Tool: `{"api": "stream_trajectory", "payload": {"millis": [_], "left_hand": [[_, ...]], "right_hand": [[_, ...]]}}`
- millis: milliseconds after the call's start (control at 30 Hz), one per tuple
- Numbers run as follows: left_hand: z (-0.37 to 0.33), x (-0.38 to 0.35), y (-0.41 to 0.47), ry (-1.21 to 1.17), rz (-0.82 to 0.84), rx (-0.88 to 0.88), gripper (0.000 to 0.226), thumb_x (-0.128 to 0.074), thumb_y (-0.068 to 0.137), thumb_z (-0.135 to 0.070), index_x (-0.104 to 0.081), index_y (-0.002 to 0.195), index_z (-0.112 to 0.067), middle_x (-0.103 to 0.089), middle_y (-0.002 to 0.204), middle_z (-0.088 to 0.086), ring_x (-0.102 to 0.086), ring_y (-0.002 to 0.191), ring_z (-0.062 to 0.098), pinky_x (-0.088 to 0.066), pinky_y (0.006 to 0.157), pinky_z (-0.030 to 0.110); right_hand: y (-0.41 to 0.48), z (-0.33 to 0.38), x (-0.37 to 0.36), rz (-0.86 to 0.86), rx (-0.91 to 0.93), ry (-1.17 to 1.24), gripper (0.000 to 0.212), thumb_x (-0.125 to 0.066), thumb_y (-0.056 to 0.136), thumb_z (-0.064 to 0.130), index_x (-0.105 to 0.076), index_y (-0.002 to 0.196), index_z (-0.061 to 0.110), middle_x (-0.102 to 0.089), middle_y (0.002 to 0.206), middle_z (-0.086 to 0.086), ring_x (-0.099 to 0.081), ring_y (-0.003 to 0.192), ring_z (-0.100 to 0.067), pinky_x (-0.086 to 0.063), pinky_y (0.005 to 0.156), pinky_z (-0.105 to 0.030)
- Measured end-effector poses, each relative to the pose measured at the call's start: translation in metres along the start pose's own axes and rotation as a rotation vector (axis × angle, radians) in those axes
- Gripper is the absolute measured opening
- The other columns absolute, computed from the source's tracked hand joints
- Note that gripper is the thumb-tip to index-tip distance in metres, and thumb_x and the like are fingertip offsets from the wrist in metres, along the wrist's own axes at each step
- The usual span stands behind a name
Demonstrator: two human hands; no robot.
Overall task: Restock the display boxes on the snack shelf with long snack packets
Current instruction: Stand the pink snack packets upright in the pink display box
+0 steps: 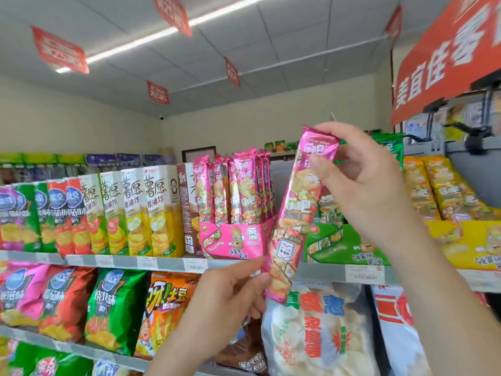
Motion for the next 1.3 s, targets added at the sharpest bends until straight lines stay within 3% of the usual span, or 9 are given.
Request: {"api": "stream_trajectory", "payload": {"millis": [167, 333, 567, 633, 700, 767, 967, 1167, 1300], "left_hand": [[-0.047, 0.042, 0.035, 0.350, -0.180, -0.334, 0.015, -0.063, 0.089, -0.049, -0.067, 0.104, -0.051, -0.066, 0.072, -0.020, -0.060, 0.060, 0.004, -0.047, 0.057, 0.017], [-0.113, 0.091, 0.102, 0.384, -0.397, -0.561, 0.031, -0.052, 0.084, -0.046, -0.066, 0.111, -0.039, -0.065, 0.094, -0.025, -0.061, 0.089, 0.003, -0.047, 0.080, 0.019], [-0.089, 0.052, 0.222, 0.764, 0.164, -0.272, 0.073, -0.051, 0.086, -0.067, -0.042, 0.146, -0.027, -0.046, 0.149, -0.007, -0.044, 0.134, 0.014, -0.035, 0.105, 0.028], [-0.070, 0.042, 0.235, 0.850, 0.291, -0.195, 0.072, -0.050, 0.090, -0.063, -0.035, 0.150, -0.027, -0.055, 0.141, -0.004, -0.053, 0.124, 0.014, -0.042, 0.102, 0.031], [-0.062, 0.035, 0.237, 0.893, 0.326, -0.225, 0.060, -0.053, 0.089, -0.055, -0.047, 0.142, -0.028, -0.069, 0.082, -0.011, -0.062, 0.072, 0.000, -0.047, 0.068, 0.021], [-0.063, 0.036, 0.234, 0.865, 0.283, -0.327, 0.046, -0.056, 0.086, -0.046, -0.061, 0.128, -0.030, -0.051, 0.045, -0.010, -0.046, 0.041, 0.002, -0.036, 0.046, 0.014], [-0.055, 0.053, 0.229, 0.815, 0.205, -0.404, 0.059, -0.048, 0.080, -0.056, -0.060, 0.131, -0.028, -0.075, 0.085, 0.008, -0.061, 0.058, 0.004, -0.044, 0.057, 0.017], [-0.055, 0.052, 0.227, 0.739, 0.207, -0.464, 0.040, -0.051, 0.088, -0.050, -0.066, 0.117, -0.027, -0.071, 0.069, 0.004, -0.055, 0.048, 0.009, -0.038, 0.049, 0.015], [-0.057, 0.051, 0.226, 0.746, 0.180, -0.506, 0.038, -0.053, 0.090, -0.048, -0.066, 0.117, -0.025, -0.068, 0.062, 0.004, -0.051, 0.045, 0.008, -0.036, 0.047, 0.014]], "right_hand": [[0.047, -0.002, 0.002, -0.055, 0.012, -0.104, 0.026, -0.069, 0.087, 0.020, -0.067, 0.110, 0.029, -0.073, 0.095, 0.009, -0.070, 0.083, -0.013, -0.057, 0.081, -0.044], [0.106, 0.039, 0.032, -0.292, 0.186, -0.180, 0.025, -0.065, 0.083, 0.029, -0.070, 0.108, 0.027, -0.072, 0.091, 0.011, -0.070, 0.082, -0.010, -0.058, 0.079, -0.042], [0.159, 0.047, 0.034, -0.474, 0.250, -0.397, 0.030, -0.056, 0.094, 0.029, -0.064, 0.122, 0.021, -0.069, 0.107, 0.010, -0.062, 0.091, -0.003, -0.053, 0.084, -0.027], [0.172, 0.032, 0.017, -0.420, 0.195, -0.449, 0.028, -0.056, 0.096, 0.026, -0.063, 0.123, 0.022, -0.070, 0.112, 0.005, -0.064, 0.099, -0.013, -0.051, 0.089, -0.036], [0.183, 0.012, -0.006, -0.333, 0.124, -0.534, 0.026, -0.056, 0.096, 0.023, -0.061, 0.122, 0.023, -0.070, 0.113, 0.000, -0.063, 0.104, -0.023, -0.049, 0.090, -0.039], [0.192, -0.010, -0.030, -0.231, 0.053, -0.630, 0.024, -0.057, 0.095, 0.019, -0.061, 0.119, 0.022, -0.068, 0.112, -0.006, -0.061, 0.103, -0.028, -0.047, 0.084, -0.033], [0.196, -0.071, -0.093, 0.152, -0.168, -0.812, 0.024, -0.056, 0.088, 0.002, -0.058, 0.108, 0.015, -0.061, 0.113, -0.010, -0.058, 0.102, -0.032, -0.048, 0.078, -0.036], [0.167, -0.108, -0.127, 0.463, -0.419, -0.861, 0.025, -0.048, 0.089, -0.002, -0.060, 0.110, 0.005, -0.063, 0.108, -0.018, -0.073, 0.069, -0.033, -0.061, 0.062, -0.038], [0.163, -0.118, -0.135, 0.550, -0.509, -0.871, 0.025, -0.053, 0.092, -0.003, -0.059, 0.116, 0.000, -0.063, 0.113, -0.025, -0.074, 0.077, -0.033, -0.062, 0.074, -0.044]]}}
Point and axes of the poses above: each hand's wrist, its own y-axis towards the middle knuckle, its own x-axis out of the back of the hand, z = x × y, the point moved 9 cm from there along y, towards the middle knuckle
